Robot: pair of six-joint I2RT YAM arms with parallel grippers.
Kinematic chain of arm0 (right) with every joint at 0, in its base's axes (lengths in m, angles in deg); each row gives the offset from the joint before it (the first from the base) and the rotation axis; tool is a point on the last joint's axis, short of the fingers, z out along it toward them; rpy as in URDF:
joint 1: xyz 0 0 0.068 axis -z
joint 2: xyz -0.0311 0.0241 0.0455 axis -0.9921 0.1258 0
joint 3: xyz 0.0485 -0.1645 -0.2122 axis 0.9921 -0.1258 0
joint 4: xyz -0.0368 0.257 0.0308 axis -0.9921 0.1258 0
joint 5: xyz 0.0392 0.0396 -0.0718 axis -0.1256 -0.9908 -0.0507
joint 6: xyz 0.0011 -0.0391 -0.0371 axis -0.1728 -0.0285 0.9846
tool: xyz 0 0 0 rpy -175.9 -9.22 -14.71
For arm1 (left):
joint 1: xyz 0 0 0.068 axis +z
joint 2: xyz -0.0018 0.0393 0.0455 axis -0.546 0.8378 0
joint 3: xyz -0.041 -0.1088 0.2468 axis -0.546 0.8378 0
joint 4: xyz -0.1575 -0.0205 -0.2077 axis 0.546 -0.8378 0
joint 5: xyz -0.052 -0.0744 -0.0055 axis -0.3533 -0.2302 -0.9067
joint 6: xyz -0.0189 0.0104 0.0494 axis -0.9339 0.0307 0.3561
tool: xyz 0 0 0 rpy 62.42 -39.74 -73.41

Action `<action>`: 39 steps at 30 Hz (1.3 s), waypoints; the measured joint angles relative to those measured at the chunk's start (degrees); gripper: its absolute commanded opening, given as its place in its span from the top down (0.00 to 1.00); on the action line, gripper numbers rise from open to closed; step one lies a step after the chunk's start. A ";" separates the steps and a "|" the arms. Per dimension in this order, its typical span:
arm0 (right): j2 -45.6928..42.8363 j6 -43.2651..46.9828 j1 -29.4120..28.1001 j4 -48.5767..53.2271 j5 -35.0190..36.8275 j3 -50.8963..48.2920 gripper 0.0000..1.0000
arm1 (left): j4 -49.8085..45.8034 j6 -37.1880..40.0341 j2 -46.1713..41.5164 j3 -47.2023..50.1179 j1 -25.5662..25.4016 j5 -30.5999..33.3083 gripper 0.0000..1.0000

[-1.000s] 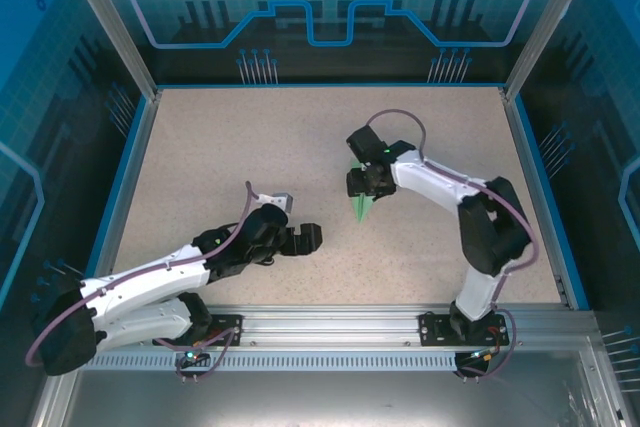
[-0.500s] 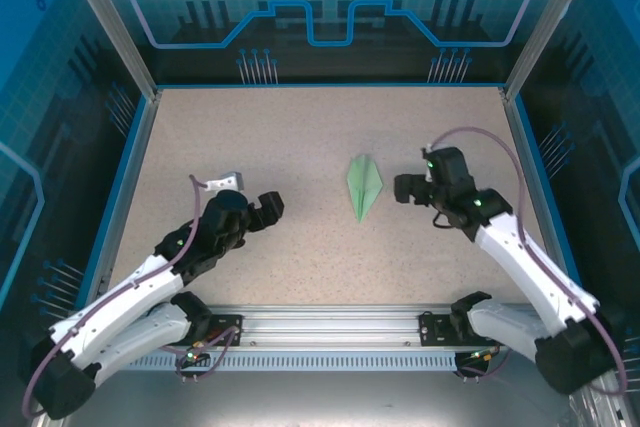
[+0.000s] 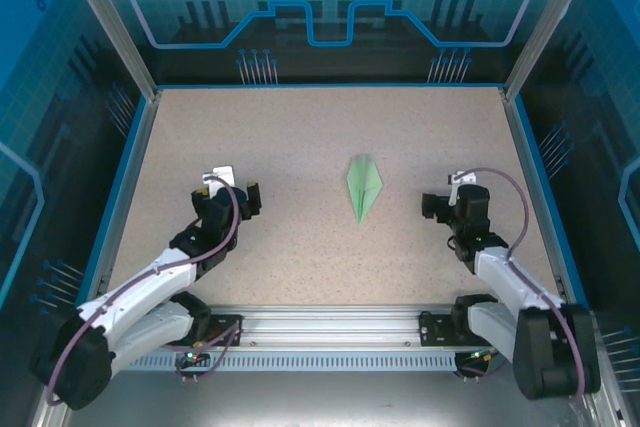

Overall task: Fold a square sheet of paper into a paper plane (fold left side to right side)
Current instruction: Reset both arms

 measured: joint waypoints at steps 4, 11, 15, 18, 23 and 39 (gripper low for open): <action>7.30 1.90 0.81 -10.95 -3.48 -0.09 0.01 | 8.15 6.69 2.47 1.84 2.99 -3.76 0.01; 13.49 4.63 2.16 -19.21 -9.99 1.40 0.01 | 24.39 11.96 10.80 8.04 11.87 -13.31 0.01; 13.79 5.09 2.21 -22.16 -12.90 1.44 0.01 | 30.49 12.81 14.43 9.88 15.08 -18.99 0.01; 17.99 5.07 2.21 -29.14 -14.10 1.16 0.01 | 34.62 13.49 16.57 9.75 17.00 -23.47 0.01; 25.03 5.90 1.66 -31.61 -14.10 1.42 0.01 | 36.89 14.14 17.51 9.46 19.74 -30.03 0.01; 25.16 5.90 1.55 -29.94 -13.00 4.83 0.01 | 41.57 13.49 22.36 7.10 25.00 -38.47 0.01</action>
